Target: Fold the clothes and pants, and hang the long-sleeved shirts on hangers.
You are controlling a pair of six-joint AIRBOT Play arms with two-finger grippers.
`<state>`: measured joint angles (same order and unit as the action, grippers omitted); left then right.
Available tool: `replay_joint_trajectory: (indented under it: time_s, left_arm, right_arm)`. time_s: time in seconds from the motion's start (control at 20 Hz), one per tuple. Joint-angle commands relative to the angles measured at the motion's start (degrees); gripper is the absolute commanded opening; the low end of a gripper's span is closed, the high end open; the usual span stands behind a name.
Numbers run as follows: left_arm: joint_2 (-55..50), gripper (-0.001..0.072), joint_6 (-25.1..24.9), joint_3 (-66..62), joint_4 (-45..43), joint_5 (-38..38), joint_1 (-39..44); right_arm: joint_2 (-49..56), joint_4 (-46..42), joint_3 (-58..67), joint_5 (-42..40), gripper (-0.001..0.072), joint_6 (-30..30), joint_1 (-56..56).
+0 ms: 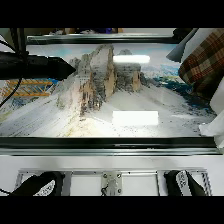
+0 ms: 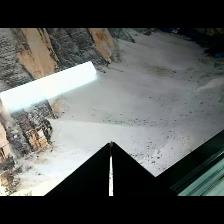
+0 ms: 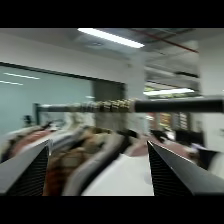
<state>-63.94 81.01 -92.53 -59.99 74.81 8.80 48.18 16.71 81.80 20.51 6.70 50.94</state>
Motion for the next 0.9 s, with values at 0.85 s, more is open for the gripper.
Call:
replay_joint_trajectory:
  time_s: [0.85]
  left_arm:
    - [5.29, 0.0018, 0.0, 12.17, -3.26, -6.86, -0.11]
  right_arm:
    - [24.94, -46.07, -4.2, 25.88, 0.0647, -35.45, -84.06]
